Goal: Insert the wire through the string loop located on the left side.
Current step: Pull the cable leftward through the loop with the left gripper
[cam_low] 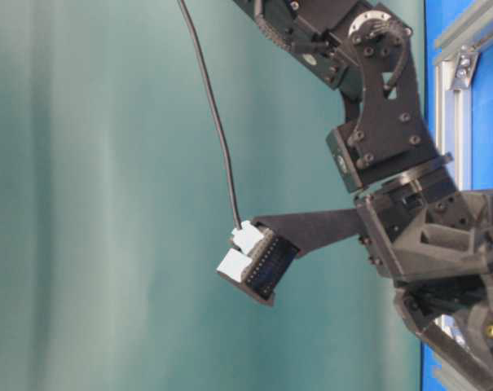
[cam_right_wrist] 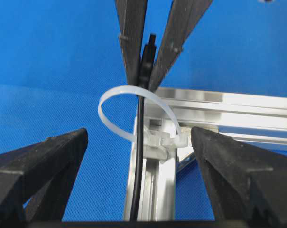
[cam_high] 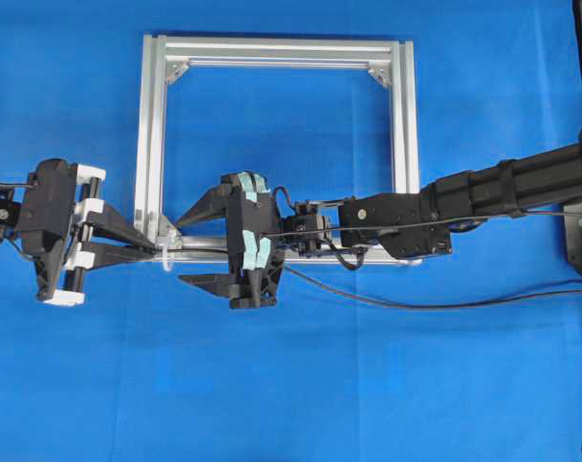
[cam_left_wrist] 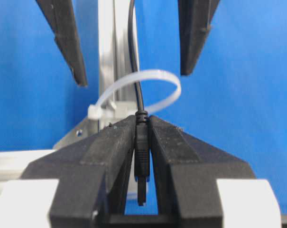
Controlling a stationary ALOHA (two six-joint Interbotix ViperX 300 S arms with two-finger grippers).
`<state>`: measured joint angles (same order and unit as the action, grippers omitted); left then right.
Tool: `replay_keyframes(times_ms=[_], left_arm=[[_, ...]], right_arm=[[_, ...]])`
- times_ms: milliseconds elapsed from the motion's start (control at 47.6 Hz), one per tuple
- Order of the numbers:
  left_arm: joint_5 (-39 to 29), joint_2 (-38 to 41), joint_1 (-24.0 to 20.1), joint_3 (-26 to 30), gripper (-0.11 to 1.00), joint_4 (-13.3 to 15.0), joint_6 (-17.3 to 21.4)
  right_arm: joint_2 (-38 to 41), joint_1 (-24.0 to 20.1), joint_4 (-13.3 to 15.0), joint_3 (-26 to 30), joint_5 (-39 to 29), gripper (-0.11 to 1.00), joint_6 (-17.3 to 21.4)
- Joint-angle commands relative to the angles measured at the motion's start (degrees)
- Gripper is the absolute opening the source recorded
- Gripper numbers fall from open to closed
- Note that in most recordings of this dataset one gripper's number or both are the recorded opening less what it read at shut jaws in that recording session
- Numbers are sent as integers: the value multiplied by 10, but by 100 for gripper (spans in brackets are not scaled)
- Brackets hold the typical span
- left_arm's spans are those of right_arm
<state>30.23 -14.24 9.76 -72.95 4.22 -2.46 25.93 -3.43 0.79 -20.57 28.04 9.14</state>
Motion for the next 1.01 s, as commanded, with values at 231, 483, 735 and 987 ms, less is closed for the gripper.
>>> replay_keyframes(times_ms=[231, 483, 735, 987], left_arm=[[-296, -152, 26, 53, 8, 1, -2], [-424, -241, 30, 77, 8, -1, 0], [-534, -301, 25, 72, 8, -2, -1], [-642, -352, 14, 66, 8, -2, -11]], right_arm=[[-23, -5, -2, 3, -2, 94, 1], [-24, -6, -3, 3, -4, 94, 1], [-25, -7, -3, 3, -8, 94, 1], [-25, -7, -3, 4, -8, 94, 1]])
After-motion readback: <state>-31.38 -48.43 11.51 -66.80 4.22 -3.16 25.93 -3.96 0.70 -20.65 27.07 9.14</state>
